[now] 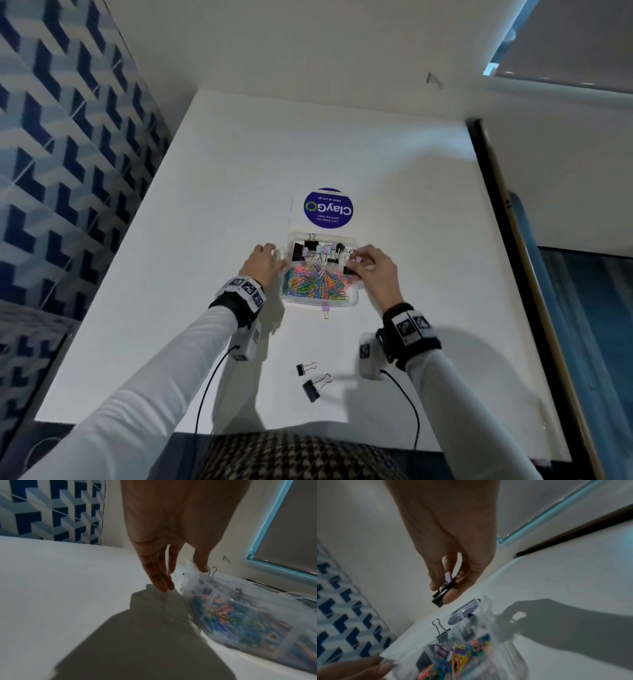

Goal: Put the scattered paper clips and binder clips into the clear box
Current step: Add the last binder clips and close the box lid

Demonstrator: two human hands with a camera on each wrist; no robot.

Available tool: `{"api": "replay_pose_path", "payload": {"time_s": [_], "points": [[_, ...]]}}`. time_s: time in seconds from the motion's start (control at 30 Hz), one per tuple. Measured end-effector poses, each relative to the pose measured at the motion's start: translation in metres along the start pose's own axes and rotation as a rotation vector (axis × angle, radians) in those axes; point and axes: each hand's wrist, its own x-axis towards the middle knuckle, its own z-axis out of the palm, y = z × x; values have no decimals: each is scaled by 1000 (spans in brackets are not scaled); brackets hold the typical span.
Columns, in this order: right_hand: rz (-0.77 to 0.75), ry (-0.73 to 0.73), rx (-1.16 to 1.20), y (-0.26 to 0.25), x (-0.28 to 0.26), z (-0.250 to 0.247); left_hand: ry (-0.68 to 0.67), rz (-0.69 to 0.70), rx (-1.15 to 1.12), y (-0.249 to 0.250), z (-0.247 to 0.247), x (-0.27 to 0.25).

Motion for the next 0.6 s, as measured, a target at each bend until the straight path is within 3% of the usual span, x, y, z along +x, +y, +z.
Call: {"api": "replay_pose_path", "payload": {"time_s": [0.17,0.27,0.33,0.37,0.5,0.6], "points": [[-140,-32,-275,-18,33,25,-51,43,-52,-6,8,-10],[-240,-143,-538,-19,19,33,-50,45,-89,-5,4,-11],[-389,-227,-629,-12,-5,35,-44,52,-89,-5,0,-11],[-447,-328,-647,-7,-21,36,-43,59,-84,-6,-1,-11],[-485,-986,-894,22,-80,40,-32,79,-93,-6,-2,-17],[-600,-1087,-1089,47,-101,40,-26,78,-126,-6,1,-24]]}}
